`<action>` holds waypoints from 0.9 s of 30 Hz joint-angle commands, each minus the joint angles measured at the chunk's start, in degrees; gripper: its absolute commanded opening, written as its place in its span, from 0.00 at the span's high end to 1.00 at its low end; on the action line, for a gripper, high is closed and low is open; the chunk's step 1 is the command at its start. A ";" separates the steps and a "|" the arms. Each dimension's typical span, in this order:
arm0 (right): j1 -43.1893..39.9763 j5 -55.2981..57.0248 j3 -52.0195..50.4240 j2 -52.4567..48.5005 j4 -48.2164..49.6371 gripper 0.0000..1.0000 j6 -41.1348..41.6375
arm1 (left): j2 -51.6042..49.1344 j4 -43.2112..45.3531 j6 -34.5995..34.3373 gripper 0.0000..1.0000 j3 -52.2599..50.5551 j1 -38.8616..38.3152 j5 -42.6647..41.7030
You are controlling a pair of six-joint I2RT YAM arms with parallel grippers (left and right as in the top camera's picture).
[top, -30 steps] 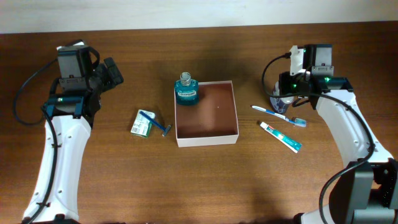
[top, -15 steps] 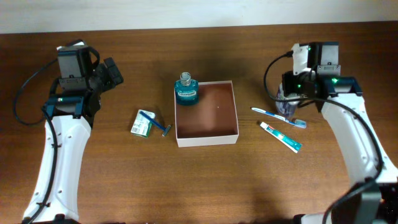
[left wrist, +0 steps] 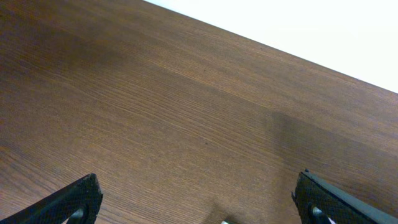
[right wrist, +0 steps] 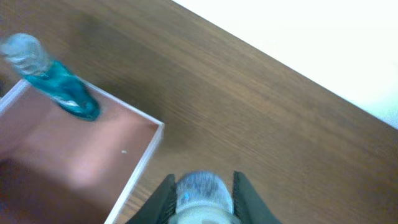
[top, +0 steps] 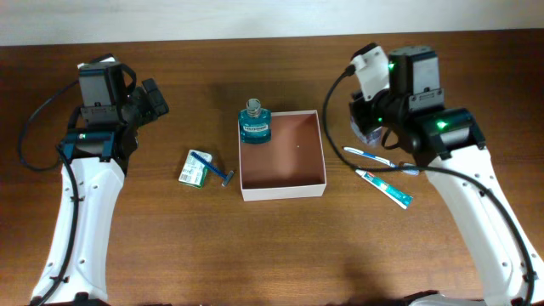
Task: Pack container
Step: 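Grasp the soap bottle pump head with the right gripper and lift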
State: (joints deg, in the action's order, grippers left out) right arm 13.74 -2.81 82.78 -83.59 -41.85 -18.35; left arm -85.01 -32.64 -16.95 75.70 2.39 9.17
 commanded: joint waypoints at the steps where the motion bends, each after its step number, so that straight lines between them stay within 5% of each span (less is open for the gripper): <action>1: 2.40 -4.09 2.54 2.34 0.35 0.81 -4.00 | 0.07 0.00 0.09 0.01 0.72 0.28 -0.20; 27: 5.07 -19.71 2.51 -1.05 6.91 0.79 -11.69 | 0.07 0.00 0.09 0.01 0.72 0.28 -0.20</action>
State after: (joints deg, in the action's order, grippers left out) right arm 18.33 -20.60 82.94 -83.99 -36.93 -29.02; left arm -85.01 -32.67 -16.95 75.70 2.39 9.17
